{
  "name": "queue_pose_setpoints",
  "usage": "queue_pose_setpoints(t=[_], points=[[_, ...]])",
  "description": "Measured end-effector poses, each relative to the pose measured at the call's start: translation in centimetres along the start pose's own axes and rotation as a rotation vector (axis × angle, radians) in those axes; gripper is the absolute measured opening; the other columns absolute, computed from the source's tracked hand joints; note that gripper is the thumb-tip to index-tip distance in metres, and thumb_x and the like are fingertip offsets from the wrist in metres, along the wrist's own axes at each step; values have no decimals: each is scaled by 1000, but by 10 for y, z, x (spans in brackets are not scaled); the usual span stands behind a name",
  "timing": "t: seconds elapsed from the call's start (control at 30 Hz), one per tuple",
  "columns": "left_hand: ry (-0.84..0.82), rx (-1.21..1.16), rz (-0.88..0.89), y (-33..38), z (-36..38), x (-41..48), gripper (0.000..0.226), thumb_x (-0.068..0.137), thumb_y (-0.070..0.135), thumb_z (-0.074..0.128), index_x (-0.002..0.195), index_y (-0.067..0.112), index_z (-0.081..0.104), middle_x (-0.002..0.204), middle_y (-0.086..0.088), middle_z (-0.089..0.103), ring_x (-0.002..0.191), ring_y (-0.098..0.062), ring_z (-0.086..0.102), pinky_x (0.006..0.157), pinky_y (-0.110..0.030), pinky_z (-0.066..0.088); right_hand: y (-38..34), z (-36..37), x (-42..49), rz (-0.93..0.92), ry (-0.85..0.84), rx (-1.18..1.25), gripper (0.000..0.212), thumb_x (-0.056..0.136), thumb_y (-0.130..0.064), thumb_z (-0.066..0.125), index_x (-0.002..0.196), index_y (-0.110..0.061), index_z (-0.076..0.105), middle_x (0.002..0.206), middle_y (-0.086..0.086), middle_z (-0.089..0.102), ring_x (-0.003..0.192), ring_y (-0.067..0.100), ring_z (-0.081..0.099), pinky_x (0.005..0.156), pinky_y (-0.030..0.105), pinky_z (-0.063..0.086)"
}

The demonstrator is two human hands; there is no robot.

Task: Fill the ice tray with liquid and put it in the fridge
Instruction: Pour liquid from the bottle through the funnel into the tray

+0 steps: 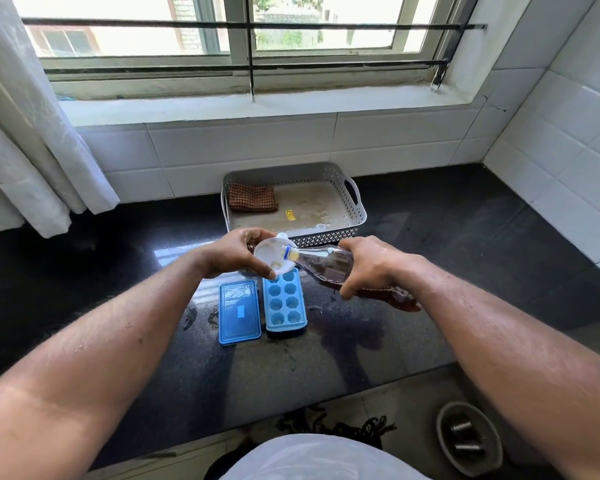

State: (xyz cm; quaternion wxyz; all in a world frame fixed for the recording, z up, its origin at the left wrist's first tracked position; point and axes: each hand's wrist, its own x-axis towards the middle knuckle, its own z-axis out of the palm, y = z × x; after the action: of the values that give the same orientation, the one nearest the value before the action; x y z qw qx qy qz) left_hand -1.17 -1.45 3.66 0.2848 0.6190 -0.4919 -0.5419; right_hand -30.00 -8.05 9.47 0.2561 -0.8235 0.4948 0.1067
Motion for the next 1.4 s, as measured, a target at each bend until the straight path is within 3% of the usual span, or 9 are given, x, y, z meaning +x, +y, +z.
queue_pose_setpoints(t=[0.13,0.27,0.4,0.5,0.67,0.8,0.93,1.13,1.4], points=[[-2,7,1,2,1,-3,77,64,-5,92,132,19,63,120,-7,71,105,-21,70,78,-32,61,-2,-3,-2,4,-15,-2,60,49,-37,98,94,-32,58,95,-5,69,76,15,73,61,34,63],[1,19,-1,3,1,-5,79,65,-5,91,135,19,62,123,-7,69,111,-24,69,89,-40,62,-4,-5,-3,14,-33,22,59,51,-29,99,94,-31,59,94,-2,72,61,14,76,51,32,63],[0,16,-7,3,1,-6,81,64,-3,92,135,21,61,126,-9,68,114,-27,69,97,-47,59,-6,-5,-5,17,-46,20,58,53,-28,99,95,-30,60,95,-1,71,64,15,76,49,28,59],[-1,18,4,3,1,-8,80,64,-2,92,133,24,62,125,-7,68,113,-25,69,94,-42,61,-7,-5,-6,10,-40,6,58,53,-29,99,96,-30,60,95,-2,70,68,15,75,49,27,59],[-9,16,29,4,1,-10,78,65,-5,91,133,21,62,123,-7,71,107,-21,71,87,-32,61,-11,-7,-8,-3,-37,-11,61,53,-31,98,101,-27,61,99,-1,71,78,20,75,71,44,66],[-9,16,31,6,2,-11,78,66,-6,90,134,20,62,121,-7,71,103,-17,72,80,-27,61,-12,-8,-10,5,-56,20,63,55,-26,99,105,-26,60,100,2,71,71,22,77,66,44,67],[-4,23,26,5,1,-10,82,65,-5,91,138,16,59,123,-8,70,109,-22,71,85,-32,61,-13,-10,-9,24,-74,75,62,56,-20,99,103,-25,60,100,7,71,63,22,78,56,43,66],[-5,37,24,6,1,-10,81,64,-2,93,135,21,61,120,-4,70,101,-13,73,77,-24,60,-13,-9,-8,24,-80,104,68,56,-17,99,109,-25,58,101,9,70,59,24,77,55,45,65],[-7,54,17,9,-1,-10,84,65,1,93,139,17,58,122,-4,69,109,-19,70,78,-26,60,-13,-10,-5,21,-85,118,64,56,-18,100,103,-27,57,102,9,69,58,25,77,54,44,65]])
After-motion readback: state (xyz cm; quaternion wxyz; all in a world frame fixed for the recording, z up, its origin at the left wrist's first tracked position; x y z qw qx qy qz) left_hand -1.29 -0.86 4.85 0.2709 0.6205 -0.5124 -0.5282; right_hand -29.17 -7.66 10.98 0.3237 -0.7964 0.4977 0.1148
